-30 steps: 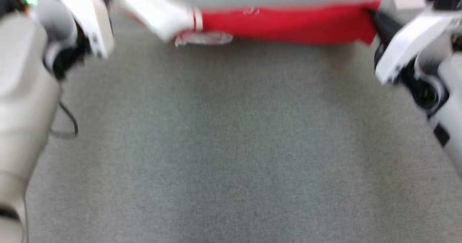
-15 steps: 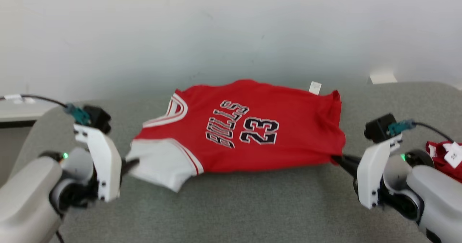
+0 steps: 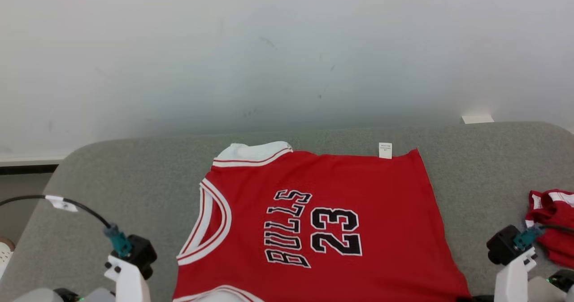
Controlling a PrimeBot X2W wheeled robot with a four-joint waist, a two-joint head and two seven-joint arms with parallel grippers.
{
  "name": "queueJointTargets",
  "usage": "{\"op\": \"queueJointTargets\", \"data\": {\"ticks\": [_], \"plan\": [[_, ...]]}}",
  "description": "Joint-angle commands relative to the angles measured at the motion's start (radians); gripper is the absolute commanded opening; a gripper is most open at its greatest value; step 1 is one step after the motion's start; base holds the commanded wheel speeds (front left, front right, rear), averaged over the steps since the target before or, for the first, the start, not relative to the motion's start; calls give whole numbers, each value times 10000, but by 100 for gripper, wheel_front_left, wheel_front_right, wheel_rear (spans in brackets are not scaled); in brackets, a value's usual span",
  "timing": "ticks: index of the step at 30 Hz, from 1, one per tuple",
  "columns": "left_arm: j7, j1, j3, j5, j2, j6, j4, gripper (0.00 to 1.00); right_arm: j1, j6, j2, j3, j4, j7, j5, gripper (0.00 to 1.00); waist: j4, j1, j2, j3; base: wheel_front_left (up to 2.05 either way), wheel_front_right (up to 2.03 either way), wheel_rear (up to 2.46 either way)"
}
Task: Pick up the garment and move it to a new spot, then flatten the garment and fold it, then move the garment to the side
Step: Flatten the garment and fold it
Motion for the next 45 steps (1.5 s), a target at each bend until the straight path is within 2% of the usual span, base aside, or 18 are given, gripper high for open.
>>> {"op": "queueJointTargets", "data": {"ticks": [1, 5, 9, 11, 16, 24, 30, 36, 37, 38, 40, 41, 42, 43, 44, 45], "plan": [[63, 207, 0, -129, 139, 62, -114, 0, 218, -24, -199, 3, -126, 109, 52, 0, -15, 2, 0, -18, 0, 0, 0], [301, 832, -90, -535, 765, 397, -1093, 0, 766, -24, -1209, -90, -1160, 798, 264, 0, -95, 2, 0, -78, 0, 0, 0], [324, 1073, -23, -749, 1161, 635, -1773, 0, 1123, -24, -1751, -427, -1789, 1135, 383, 0, -220, 2, 0, -77, 0, 0, 0], [222, 1008, 77, -800, 1173, 702, -1920, 0, 1175, -24, -1784, -619, -1907, 1277, 334, 0, -300, 2, 0, -50, 0, 0, 0], [470, 580, 225, -883, 984, 633, -1877, 0, 1043, -24, -1331, -1052, -1849, 1736, 190, 0, -505, 2, 0, 71, 0, 0, 0], [806, -631, 346, -657, -62, 248, -234, 0, 561, -24, -242, -1939, -766, 2504, 732, 0, -705, 2, 0, 447, 0, 0, 0], [694, -1647, 217, -106, -1188, -156, 1560, 0, 55, -24, 813, -2276, 704, 2754, 605, 0, -762, 2, 0, 641, 0, 0, 0], [519, -2415, 165, -5, -2316, -671, 3432, 0, -384, -24, 1725, -2419, 2040, 2820, 357, 0, -754, 2, 0, 869, 0, 0, 0], [424, -2512, 195, 25, -2459, -739, 3709, 0, -437, -24, 1860, -2442, 2195, 2762, 318, 21, -759, 2, 0, 901, 0, 0, 0], [332, -2604, 222, 40, -2582, -791, 4028, 0, -498, -24, 2002, -2465, 2371, 2694, 259, 38, -774, 2, 0, 933, 0, 0, 0], [148, -2744, 259, -3, -2842, -938, 4558, 0, -625, -24, 2246, -2495, 2663, 2590, 141, 45, -796, 2, 0, 980, 0, 0, 0], [78, -2810, 286, -49, -2983, -1001, 4839, 0, -717, -24, 2367, -2536, 2823, 2513, 90, 57, -806, 2, 0, 998, 0, 0, 0], [20, -2855, 301, -112, -3113, -1064, 5075, 0, -762, -24, 2482, -2553, 2973, 2419, 15, 74, -817, 2, 0, 1012, 0, 0, 0], [-6, -2903, 317, -152, -3229, -1116, 5302, 24, -795, -24, 2585, -2545, 3129, 2338, -66, 100, -828, 2, 0, 1024, 0, 0, 0], [-19, -2956, 333, -211, -3334, -1174, 5510, 99, -827, -24, 2702, -2539, 3277, 2261, -127, 100, -838, 2, 0, 1030, 0, 0, 0], [-61, -2983, 356, -280, -3436, -1224, 5703, 100, -856, -24, 2788, -2525, 3384, 2203, -180, 100, -850, 2, 0, 1029, 0, 0, 0]]}}
